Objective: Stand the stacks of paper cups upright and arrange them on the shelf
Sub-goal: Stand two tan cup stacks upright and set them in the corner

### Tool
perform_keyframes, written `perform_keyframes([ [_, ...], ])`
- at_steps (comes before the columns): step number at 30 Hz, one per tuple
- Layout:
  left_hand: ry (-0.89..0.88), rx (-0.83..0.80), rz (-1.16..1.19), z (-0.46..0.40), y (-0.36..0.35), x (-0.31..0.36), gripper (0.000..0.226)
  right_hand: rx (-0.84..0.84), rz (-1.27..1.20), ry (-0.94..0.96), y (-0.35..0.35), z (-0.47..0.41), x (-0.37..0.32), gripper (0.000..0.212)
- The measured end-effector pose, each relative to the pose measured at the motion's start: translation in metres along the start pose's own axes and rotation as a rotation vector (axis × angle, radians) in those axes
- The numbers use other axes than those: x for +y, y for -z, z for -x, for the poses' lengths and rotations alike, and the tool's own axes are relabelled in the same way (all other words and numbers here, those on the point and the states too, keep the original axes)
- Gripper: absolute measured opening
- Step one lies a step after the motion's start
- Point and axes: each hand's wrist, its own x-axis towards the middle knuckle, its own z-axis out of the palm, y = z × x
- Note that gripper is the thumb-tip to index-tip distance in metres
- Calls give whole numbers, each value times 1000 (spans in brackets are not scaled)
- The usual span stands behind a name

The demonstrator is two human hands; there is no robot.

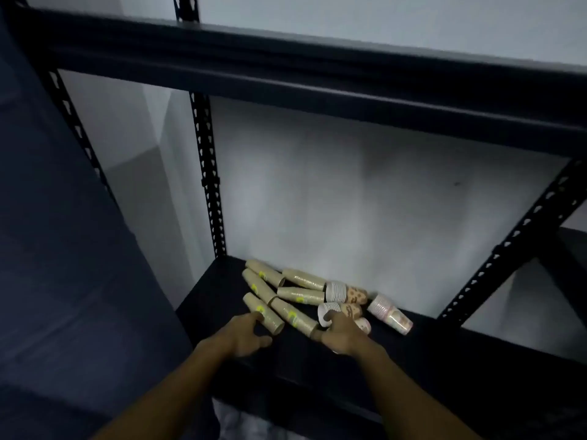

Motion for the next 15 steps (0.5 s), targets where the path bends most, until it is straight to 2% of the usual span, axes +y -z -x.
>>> perform_keyframes([
  [4,52,-20,4,-33,-8,-12,74,13,-42,-13,-11,-33,6,76],
  [8,90,48,58,-81,-32,-43,79,93,-19,21,-52,-85,15,64],
  [12,176,171,48,-136,-67,-75,95,240,109,139,-105,-145,31,47],
  [15,171,316,89,-174,-94,-95,99,395,264,231,-144,-189,48,53],
])
